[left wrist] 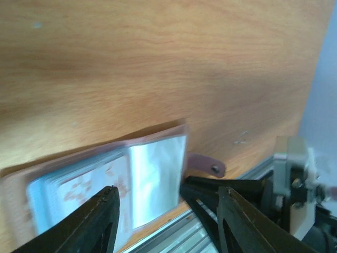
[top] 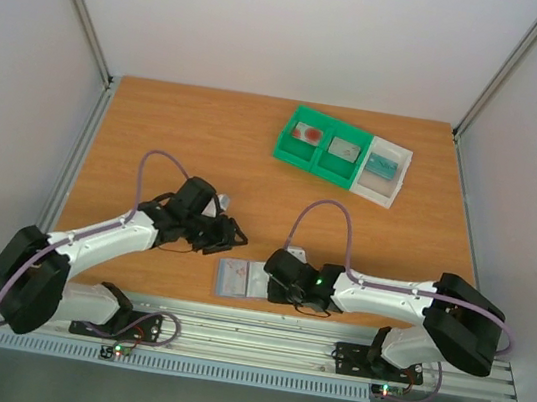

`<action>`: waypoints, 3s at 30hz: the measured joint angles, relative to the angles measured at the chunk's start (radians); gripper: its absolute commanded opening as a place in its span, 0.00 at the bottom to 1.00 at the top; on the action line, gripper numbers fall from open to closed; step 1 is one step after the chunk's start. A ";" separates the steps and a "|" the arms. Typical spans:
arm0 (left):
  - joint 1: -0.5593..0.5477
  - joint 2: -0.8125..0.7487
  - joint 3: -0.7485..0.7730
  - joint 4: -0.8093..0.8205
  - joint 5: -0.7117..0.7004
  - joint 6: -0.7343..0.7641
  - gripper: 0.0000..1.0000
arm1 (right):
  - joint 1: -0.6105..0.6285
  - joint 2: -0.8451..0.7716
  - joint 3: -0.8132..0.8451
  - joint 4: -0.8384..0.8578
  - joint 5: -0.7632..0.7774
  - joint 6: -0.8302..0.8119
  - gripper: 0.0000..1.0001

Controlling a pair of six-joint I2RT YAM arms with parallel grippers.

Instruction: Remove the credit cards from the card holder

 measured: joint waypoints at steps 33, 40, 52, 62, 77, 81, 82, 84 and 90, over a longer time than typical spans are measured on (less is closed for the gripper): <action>0.074 -0.141 -0.215 -0.092 0.015 0.063 0.41 | 0.102 0.135 0.450 -0.106 -0.065 -0.068 0.17; 0.080 -0.187 -0.243 -0.093 0.023 0.058 0.40 | 0.090 0.267 0.439 -0.114 -0.056 -0.067 0.17; 0.080 -0.190 -0.252 -0.063 0.057 0.058 0.40 | 0.028 0.217 0.243 -0.074 -0.047 -0.039 0.25; 0.080 -0.128 -0.252 -0.032 0.063 0.063 0.37 | -0.019 0.167 0.130 0.107 -0.156 -0.027 0.31; 0.080 -0.055 -0.252 0.051 0.086 0.056 0.29 | -0.096 0.158 0.044 0.299 -0.284 0.002 0.27; 0.080 -0.033 -0.252 0.053 0.086 0.059 0.27 | -0.100 0.181 0.044 0.317 -0.301 0.002 0.26; 0.080 -0.028 -0.252 0.054 0.085 0.060 0.26 | -0.101 0.188 0.044 0.320 -0.305 0.002 0.25; 0.080 -0.016 -0.252 0.054 0.084 0.066 0.24 | -0.105 0.202 0.046 0.327 -0.313 0.002 0.23; 0.081 0.005 -0.251 0.054 0.075 0.083 0.24 | -0.106 0.220 0.057 0.340 -0.323 0.003 0.15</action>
